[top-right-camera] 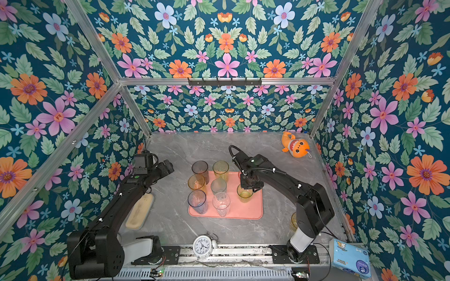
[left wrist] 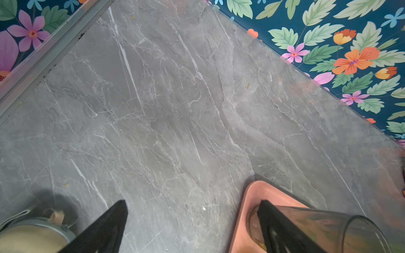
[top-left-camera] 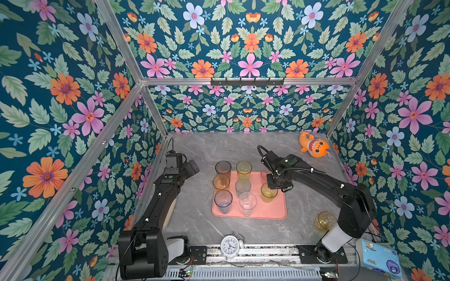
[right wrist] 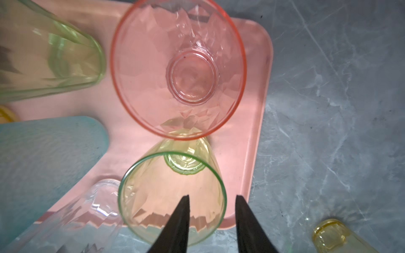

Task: Place the glasses into the tray
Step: Place the glass on the tray, then pick up the glass from the bottom-right of the table.

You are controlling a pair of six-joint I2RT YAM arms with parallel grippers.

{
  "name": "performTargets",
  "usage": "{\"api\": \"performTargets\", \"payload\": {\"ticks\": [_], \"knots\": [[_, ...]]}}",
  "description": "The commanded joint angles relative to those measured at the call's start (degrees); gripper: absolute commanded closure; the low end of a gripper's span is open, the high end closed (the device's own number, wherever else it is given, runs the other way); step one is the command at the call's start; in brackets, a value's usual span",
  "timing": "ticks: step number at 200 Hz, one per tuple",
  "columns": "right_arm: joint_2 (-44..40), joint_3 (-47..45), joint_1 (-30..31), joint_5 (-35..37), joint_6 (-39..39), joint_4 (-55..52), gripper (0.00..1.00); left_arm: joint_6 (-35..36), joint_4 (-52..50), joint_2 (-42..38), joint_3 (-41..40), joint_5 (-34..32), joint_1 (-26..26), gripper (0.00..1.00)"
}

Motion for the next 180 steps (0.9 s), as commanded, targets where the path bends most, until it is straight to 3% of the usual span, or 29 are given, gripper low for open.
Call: {"api": "performTargets", "payload": {"ticks": [1, 64, 86, 113, 136, 180], "knots": [[-2.90, 0.65, 0.02, 0.40, -1.94, -2.06, 0.63, 0.31, -0.08, 0.27, -0.04, -0.21, 0.06, 0.04], [-14.20, -2.93, -4.31, 1.68, -3.06, -0.39, 0.57, 0.26, 0.07, 0.01, -0.12, -0.12, 0.05, 0.04], [-18.80, -6.23, -8.33, 1.09, -2.76, 0.15, 0.50, 0.26, 0.08, 0.09, -0.13, -0.12, 0.07, 0.04], [-25.72, -11.40, -12.54, 1.63, -0.03, 1.94, 0.32, 0.20, 0.18, 0.25, -0.04, -0.21, 0.07, 0.04], [-31.61, -15.81, -16.75, -0.60, 2.65, 3.77, 0.24, 0.15, 0.30, 0.69, 0.14, 0.05, 0.07, 0.04], [-37.20, -20.52, -26.53, -5.81, 5.77, -0.46, 0.23, 0.18, 0.15, 0.31, -0.04, -0.29, 0.07, 0.04]]}}
